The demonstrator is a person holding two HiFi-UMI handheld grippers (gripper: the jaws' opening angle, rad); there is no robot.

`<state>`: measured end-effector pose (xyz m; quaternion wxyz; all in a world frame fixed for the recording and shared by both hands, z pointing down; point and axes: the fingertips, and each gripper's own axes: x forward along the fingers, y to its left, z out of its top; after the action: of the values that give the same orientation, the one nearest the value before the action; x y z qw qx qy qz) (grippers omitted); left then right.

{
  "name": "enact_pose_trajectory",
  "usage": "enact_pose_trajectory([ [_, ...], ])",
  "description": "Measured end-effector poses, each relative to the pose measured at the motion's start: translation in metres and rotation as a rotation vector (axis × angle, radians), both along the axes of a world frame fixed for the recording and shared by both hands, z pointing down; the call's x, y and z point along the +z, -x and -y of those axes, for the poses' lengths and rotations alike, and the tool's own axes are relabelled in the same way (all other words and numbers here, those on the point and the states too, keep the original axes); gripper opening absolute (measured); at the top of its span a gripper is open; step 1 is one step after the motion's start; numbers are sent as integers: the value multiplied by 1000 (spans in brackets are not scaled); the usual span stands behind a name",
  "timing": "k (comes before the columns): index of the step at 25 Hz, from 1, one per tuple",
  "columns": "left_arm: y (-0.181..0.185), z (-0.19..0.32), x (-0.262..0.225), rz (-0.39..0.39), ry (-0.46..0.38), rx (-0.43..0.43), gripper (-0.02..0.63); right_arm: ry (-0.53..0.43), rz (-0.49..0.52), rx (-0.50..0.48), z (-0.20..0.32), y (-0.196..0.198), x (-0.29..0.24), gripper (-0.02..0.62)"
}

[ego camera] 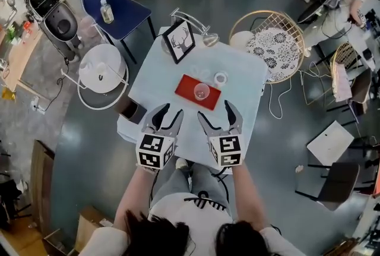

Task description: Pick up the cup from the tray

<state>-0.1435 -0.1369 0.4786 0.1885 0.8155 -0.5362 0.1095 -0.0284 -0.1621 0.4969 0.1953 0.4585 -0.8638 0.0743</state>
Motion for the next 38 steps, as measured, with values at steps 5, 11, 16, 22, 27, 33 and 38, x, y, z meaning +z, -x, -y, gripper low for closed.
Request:
enact_pose_trajectory([
  [5,5,13,11,14,22,-12,173,21,-45,7,11,3,17,413],
  [11,5,29,21,4,46,-21,173,45,-90,-7,25,3,35,415],
  [16,6,36,34,8,82,-37,173,88,-87,-23,38,8,54,424],
  [22,10,49,47,15,118,-63,173,160,-164,-54,53,16,89,431],
  [27,12,63,59,10,145,-95,173,187,-125,-42,64,15,103,433],
  [33,6,76,77,18,179,-103,162,217,-114,-59,79,21,124,433],
  [38,11,81,87,43,192,-142,95,241,-105,-80,84,30,139,433],
])
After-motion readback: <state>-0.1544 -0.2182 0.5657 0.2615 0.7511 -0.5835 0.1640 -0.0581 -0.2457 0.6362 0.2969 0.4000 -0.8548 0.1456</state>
